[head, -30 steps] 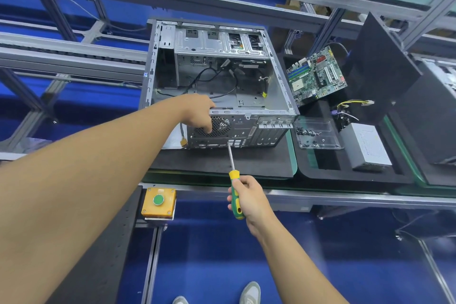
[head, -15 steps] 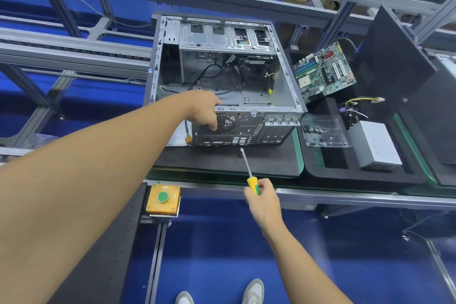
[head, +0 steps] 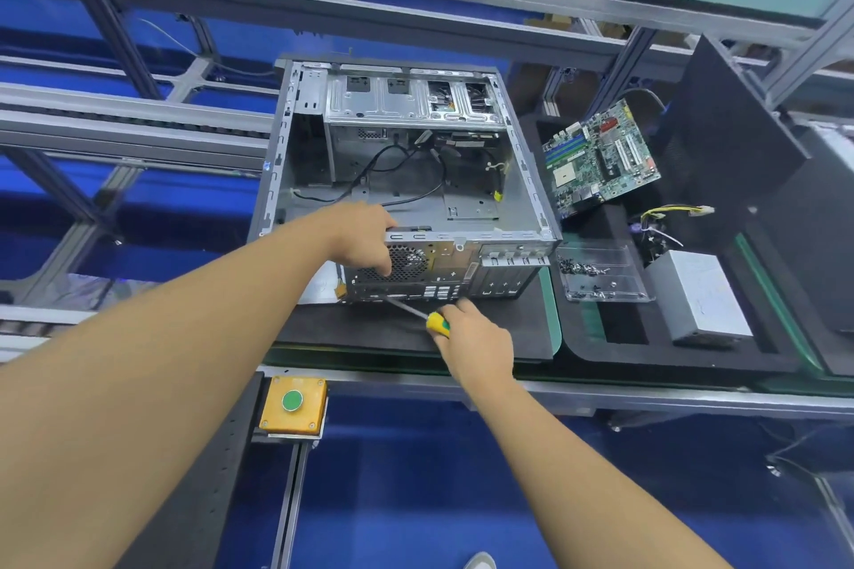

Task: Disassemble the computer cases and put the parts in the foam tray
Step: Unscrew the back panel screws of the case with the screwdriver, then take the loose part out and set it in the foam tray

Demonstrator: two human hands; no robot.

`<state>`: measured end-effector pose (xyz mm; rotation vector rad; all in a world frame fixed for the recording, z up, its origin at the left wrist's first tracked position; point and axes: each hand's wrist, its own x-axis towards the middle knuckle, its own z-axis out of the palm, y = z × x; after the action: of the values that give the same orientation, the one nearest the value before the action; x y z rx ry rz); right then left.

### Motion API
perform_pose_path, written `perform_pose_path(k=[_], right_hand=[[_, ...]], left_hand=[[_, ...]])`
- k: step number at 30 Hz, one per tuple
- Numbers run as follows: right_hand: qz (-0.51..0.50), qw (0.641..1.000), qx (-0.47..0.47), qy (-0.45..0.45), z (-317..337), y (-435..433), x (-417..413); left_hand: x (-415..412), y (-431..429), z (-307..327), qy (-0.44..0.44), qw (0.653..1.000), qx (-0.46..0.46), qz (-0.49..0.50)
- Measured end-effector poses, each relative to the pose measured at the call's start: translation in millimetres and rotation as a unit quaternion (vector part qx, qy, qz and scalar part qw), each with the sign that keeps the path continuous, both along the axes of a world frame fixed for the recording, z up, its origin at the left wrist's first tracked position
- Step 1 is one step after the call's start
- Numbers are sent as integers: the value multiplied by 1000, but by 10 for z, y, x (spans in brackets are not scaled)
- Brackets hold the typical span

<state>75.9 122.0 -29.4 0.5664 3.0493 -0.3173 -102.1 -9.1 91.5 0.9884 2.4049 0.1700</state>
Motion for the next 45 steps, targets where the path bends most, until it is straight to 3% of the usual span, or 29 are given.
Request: perform_pose_path(k=[8, 14, 18, 20, 26, 29, 33, 37, 40, 45], right_hand=[[75, 996, 52, -21, -41, 145, -104], [137, 990, 24, -39, 172, 664, 201], [151, 985, 30, -80, 456, 1398, 526], [128, 987, 32, -93, 586, 1789, 639], [42, 997, 18, -61, 715, 2593, 599], [26, 999, 2, -42, 647, 2758, 461], [-5, 1000, -21, -8, 504, 2849, 302], [-75, 992, -105, 6, 399, 2906, 223], [-141, 964, -215, 69, 395, 2924, 203], [-138, 941, -273, 145, 704, 2725, 139]], left_hand=[[-12, -9, 4, -7, 1000, -4, -3], [-26, -2, 13, -38, 999, -13, 20], [-37, 32, 37, -137, 988, 7, 74], [-28, 43, 44, -192, 975, 22, 108], [8, 57, 54, -146, 972, 19, 182], [50, 83, 41, -78, 982, -2, 173], [38, 100, 25, -60, 980, -3, 190], [14, 103, -2, -83, 975, -1, 206], [30, 130, 35, -130, 968, 3, 214], [50, 172, 126, -179, 958, -1, 225]])
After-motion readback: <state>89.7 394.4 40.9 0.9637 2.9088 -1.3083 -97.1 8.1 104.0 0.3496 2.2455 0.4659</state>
